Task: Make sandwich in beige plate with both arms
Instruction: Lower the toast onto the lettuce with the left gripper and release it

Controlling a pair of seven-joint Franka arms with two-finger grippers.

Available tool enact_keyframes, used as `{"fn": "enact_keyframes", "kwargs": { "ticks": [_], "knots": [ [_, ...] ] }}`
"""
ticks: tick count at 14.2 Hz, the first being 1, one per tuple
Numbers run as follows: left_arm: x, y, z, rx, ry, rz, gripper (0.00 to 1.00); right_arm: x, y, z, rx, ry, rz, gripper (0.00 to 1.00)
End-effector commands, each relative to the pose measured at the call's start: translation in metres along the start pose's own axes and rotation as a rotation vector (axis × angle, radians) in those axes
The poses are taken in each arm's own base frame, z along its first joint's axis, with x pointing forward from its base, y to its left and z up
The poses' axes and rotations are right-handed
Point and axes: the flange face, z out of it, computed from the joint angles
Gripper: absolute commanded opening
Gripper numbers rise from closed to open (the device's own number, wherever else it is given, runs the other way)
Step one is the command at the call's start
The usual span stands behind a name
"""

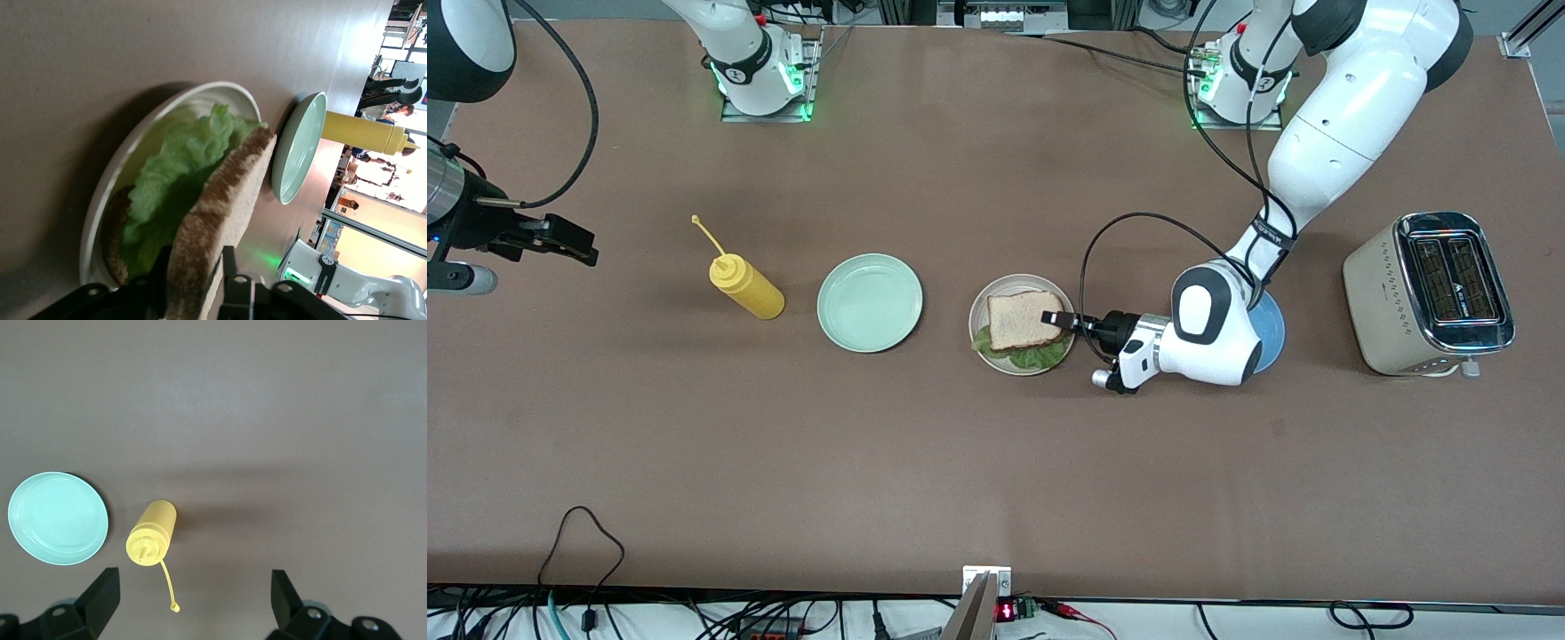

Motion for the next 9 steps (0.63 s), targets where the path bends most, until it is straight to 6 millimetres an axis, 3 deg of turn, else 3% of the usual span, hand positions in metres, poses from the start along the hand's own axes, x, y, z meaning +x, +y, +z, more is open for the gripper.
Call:
{"fn": "enact_keyframes", "kwargs": {
  "ticks": [1,9],
  "knots": [
    [0.010,0.012,-0.011,-0.013,0.014,0.038,1.00,-0.001,0.000,-0.001,0.017,-0.005,0.002,1.00],
    [0.016,0.020,-0.024,-0.007,0.036,0.054,1.00,0.000,0.000,0.000,0.017,-0.007,0.002,1.00]
  ]
}}
